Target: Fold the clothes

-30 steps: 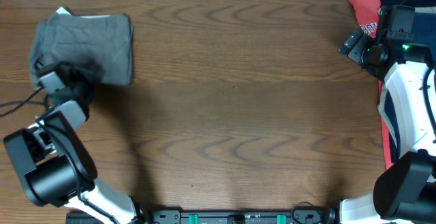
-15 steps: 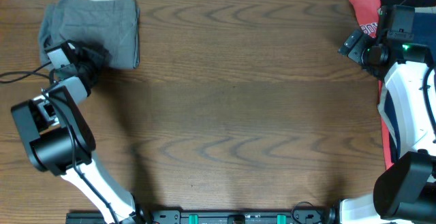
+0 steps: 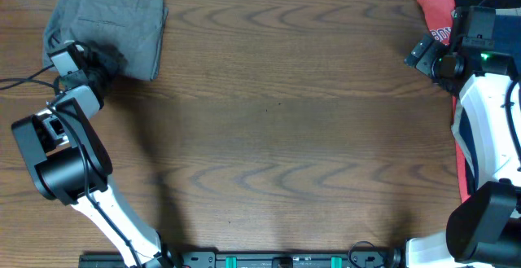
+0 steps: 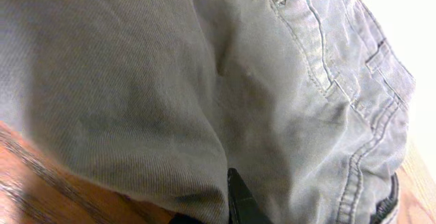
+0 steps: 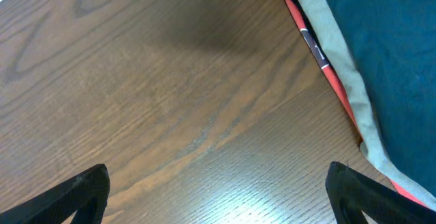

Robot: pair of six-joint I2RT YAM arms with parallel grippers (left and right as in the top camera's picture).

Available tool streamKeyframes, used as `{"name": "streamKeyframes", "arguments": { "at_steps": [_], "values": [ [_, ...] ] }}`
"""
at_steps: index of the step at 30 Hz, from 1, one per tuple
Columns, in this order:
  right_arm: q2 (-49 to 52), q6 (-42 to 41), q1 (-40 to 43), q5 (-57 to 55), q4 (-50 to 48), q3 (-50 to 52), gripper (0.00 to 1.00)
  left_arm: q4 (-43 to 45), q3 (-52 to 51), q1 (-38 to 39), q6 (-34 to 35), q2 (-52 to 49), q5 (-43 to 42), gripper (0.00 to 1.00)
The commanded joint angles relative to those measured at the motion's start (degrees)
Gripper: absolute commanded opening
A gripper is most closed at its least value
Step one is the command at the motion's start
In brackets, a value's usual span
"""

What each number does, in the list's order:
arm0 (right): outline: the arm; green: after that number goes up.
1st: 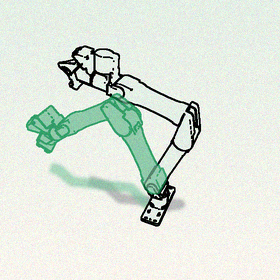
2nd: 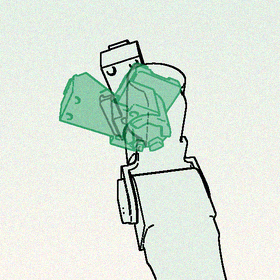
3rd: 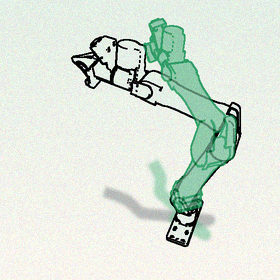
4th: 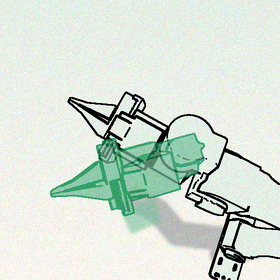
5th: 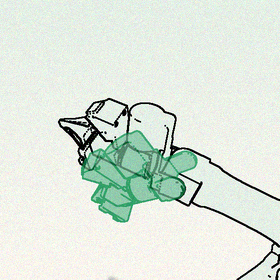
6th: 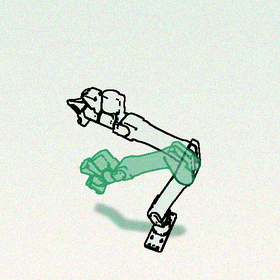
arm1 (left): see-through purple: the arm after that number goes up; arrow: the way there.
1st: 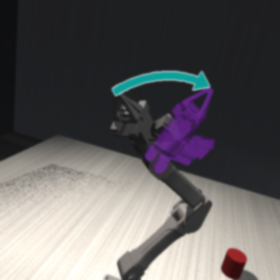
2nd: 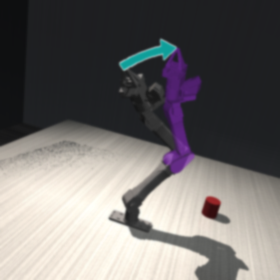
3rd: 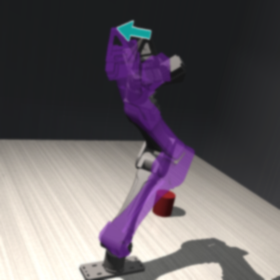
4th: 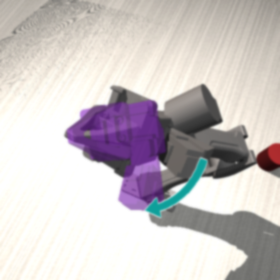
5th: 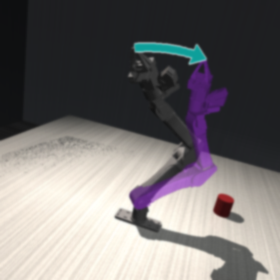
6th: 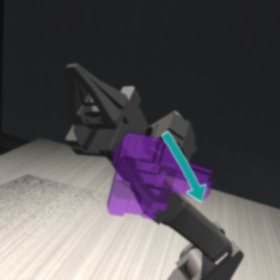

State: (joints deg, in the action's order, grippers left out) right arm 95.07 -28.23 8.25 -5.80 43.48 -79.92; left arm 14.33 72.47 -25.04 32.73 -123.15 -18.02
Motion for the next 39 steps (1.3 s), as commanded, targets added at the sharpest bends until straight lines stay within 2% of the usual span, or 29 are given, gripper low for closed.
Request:
{"name": "streamKeyframes", "arguments": {
  "at_steps": [1, 13, 24, 39],
  "values": [
    [-0.8, 0.4, -0.1, -0.2, 0.0, -0.9, 0.99, 0.7, 1.6, 0.0, -1.6, -1.2, 3.3, 0.06],
    [-0.8, 0.4, -0.1, -0.2, 0.0, -0.9, 0.99, 2.2, 1.9, 2.5, -0.9, -1.3, 3.2, 0.06],
    [-0.8, 0.4, -0.1, -0.2, 0.0, -0.9, 0.99, 4.2, 1.9, 3.4, 0.7, -1.5, 7.1, 0.06],
    [-0.8, 0.4, -0.1, -0.2, 0.0, -0.9, 0.99, 6.1, 2.1, 3.6, 0.8, -6.3, 7.1, 0.07]
  ]
}}
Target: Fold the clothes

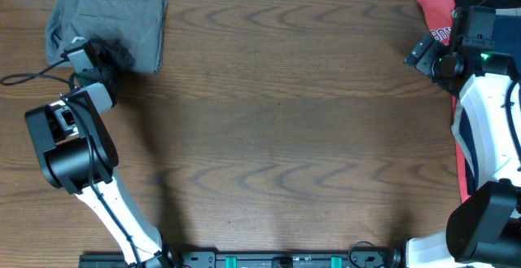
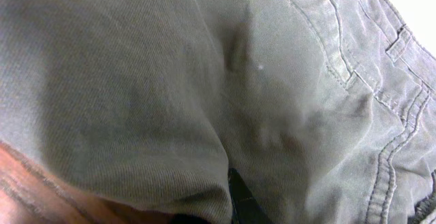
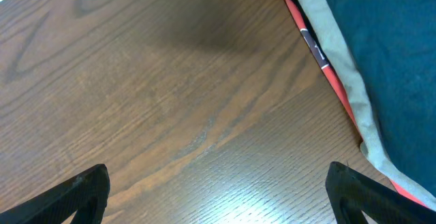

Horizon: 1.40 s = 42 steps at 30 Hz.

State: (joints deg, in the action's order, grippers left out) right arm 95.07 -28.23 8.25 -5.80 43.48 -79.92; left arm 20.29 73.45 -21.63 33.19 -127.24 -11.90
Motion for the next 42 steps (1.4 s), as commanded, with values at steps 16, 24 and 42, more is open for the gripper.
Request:
{"name": "streamKeyframes", "arguments": {
  "at_steps": [16, 24, 42],
  "values": [
    [-0.8, 0.4, -0.1, -0.2, 0.0, -0.9, 0.99, -2.1, 1.9, -1.1, 0.3, -1.9, -5.7, 0.96],
    [-0.8, 0.4, -0.1, -0.2, 0.0, -0.9, 0.99, -7.8, 1.9, -2.9, 0.2, 2.7, -9.1, 0.99],
    [-0.8, 0.4, -0.1, -0.2, 0.0, -0.9, 0.99, -46.8, 1.9, -3.0, 0.1, 31.7, -11.1, 0.98]
  ]
}}
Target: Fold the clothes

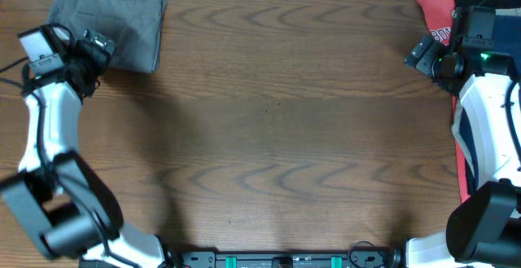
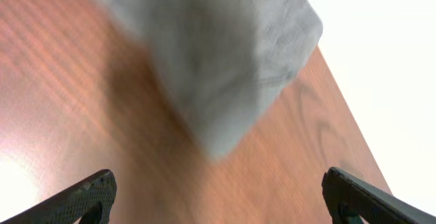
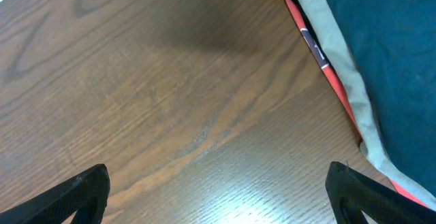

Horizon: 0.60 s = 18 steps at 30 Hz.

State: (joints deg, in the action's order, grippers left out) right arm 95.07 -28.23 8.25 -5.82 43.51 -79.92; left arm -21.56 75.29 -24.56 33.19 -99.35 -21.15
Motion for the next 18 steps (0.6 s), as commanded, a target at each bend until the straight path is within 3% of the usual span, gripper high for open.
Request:
{"name": "streamKeyframes", "arguments": {
  "at_steps": [1, 5, 9, 18],
  "values": [
    [-0.8, 0.4, -0.1, -0.1, 0.0, -0.9, 0.99, -8.0, 0.1, 0.0, 0.0, 5.4, -3.0, 0.98],
    [-0.8, 0.4, -0.1, -0.1, 0.0, -0.9, 0.99, -18.5, 0.0, 0.0, -0.6, 11.8, -7.5, 0.98],
    [-0.8, 0.4, -0.1, -0.1, 0.0, -0.9, 0.99, -24.3, 0.0, 0.0, -7.2, 19.1, -14.8, 0.98],
    [-0.8, 0.4, -0.1, -0.1, 0.0, -0.9, 0.99, -39.6, 0.0, 0.0, -16.5, 36.5, -15.3, 0.98]
  ]
}}
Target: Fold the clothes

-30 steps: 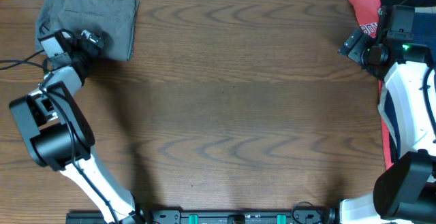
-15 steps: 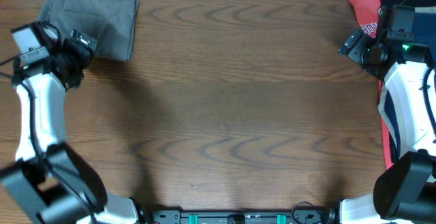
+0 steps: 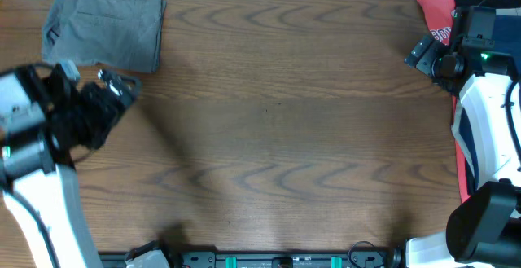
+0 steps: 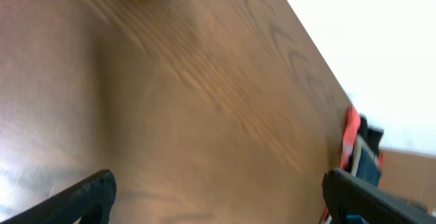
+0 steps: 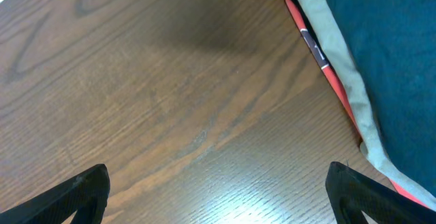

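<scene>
Folded grey trousers (image 3: 104,25) lie at the table's far left corner. My left gripper (image 3: 112,89) is below and to the right of them, apart from the cloth, open with bare wood between its fingertips (image 4: 82,195). A pile of unfolded clothes, red (image 3: 435,15), dark and teal (image 5: 381,54), sits at the far right edge. My right gripper (image 3: 422,54) hovers just left of that pile, open and empty.
The brown wooden table (image 3: 277,138) stretches between the two arms. More clothes hang down the right edge by my right arm (image 3: 487,121). A black rail with green parts (image 3: 285,260) runs along the near edge.
My left arm has swung away from the trousers, down and to the right, and its camera now faces across the table. The trousers lie still. The right arm has not moved.
My left gripper was down against the lower left edge of the folded grey trousers at the two oldest moments. Then it stood open just left of them, clear of the cloth. Now it is drawn back over bare wood. My right gripper stayed open by the pile throughout.
</scene>
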Robot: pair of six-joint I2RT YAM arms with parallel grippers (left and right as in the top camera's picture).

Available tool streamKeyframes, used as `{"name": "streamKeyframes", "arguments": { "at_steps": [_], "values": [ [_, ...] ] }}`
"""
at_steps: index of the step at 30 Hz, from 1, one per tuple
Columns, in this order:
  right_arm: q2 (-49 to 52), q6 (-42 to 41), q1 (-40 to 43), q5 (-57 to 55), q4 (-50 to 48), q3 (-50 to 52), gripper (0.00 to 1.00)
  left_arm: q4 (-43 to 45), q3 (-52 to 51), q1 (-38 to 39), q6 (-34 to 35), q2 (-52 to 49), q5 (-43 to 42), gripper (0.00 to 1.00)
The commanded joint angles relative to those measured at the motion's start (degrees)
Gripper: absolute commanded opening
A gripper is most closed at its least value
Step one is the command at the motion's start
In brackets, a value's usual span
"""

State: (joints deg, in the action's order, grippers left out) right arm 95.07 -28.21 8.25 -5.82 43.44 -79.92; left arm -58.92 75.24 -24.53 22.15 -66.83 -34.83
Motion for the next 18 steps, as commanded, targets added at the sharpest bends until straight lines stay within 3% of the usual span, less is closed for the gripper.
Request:
{"name": "streamKeyframes", "arguments": {
  "at_steps": [1, 9, 18],
  "values": [
    [-0.8, 0.4, -0.1, -0.1, 0.1, -0.9, 0.99, -4.2, 0.0, 0.0, -6.4, 5.7, -1.6, 0.98],
    [-0.8, 0.4, -0.1, -0.1, 0.1, -0.9, 0.99, -17.6, 0.0, 0.0, -7.3, 14.3, -1.6, 0.98],
    [-0.8, 0.4, -0.1, -0.1, 0.1, -0.9, 0.99, -18.4, 0.0, 0.0, -7.3, 15.5, -1.6, 0.98]
  ]
}}
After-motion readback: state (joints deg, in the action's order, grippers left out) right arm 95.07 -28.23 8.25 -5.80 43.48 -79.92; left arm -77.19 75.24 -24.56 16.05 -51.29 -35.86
